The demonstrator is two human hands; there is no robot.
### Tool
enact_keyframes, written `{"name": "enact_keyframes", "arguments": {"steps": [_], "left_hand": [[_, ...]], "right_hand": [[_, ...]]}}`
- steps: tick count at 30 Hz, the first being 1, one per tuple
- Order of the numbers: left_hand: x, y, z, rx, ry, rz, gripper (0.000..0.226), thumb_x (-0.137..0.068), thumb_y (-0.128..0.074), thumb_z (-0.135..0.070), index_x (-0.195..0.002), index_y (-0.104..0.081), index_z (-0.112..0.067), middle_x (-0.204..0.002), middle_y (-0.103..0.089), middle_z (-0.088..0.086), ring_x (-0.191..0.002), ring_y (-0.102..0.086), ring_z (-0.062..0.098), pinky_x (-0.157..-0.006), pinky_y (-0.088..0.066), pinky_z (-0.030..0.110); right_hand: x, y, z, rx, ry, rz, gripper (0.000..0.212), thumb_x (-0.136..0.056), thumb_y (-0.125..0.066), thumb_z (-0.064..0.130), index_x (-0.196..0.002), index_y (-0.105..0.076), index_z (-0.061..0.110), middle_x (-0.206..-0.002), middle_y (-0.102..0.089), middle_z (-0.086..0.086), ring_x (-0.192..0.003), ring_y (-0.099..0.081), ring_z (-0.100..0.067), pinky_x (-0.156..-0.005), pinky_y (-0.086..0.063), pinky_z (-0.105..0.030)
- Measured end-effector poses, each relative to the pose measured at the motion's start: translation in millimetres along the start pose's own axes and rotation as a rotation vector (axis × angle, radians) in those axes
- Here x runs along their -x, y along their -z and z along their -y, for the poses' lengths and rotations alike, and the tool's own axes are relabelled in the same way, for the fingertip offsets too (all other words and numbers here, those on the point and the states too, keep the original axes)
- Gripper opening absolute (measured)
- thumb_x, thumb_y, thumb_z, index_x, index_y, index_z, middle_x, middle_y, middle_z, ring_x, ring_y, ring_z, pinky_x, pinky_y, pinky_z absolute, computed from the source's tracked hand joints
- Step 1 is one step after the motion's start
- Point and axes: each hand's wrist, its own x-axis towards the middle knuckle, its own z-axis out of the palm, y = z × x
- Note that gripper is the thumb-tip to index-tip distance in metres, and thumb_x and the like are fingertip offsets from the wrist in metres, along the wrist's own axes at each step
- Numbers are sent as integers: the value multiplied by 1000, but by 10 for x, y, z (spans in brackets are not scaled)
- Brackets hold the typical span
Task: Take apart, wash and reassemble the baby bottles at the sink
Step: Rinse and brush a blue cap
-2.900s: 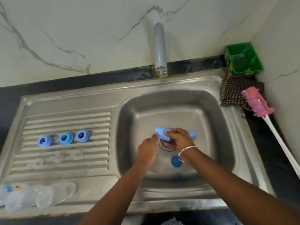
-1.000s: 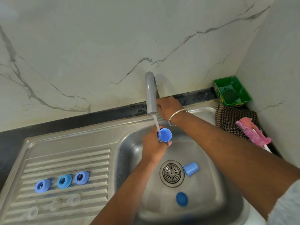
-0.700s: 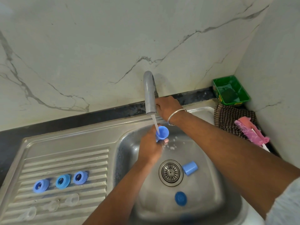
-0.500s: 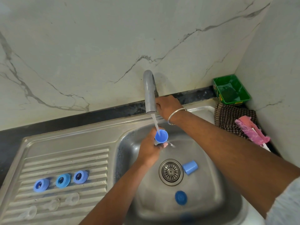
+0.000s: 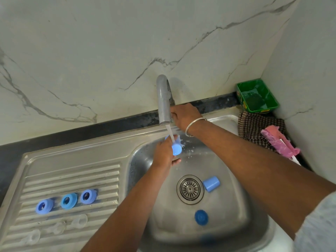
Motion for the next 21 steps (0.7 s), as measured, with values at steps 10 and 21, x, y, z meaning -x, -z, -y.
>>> {"name": "enact_keyframes", "arguments": {"steps": [10, 21], "left_hand": [[7, -112, 75, -82, -63, 84, 28, -74, -85, -17, -91, -63, -12, -75, -65, 5, -64, -61, 18, -56, -46, 25], [42, 203, 463, -619, -697, -66, 33, -76, -81, -12, -94, -62, -33, -82, -67, -12, -78, -61, -3, -69, -46, 15]], "right_hand": [[-20, -22, -31, -8, 11, 5, 20, -100, -46, 19, -93, -65, 18, -88, -61, -6, -79, -54, -26, -69, -31, -23], [-79, -99, -76, -28, 17, -55, 26, -100, -47, 23, -98, -71, 16, -102, -71, -12, -96, -62, -34, -72, -32, -23]]}}
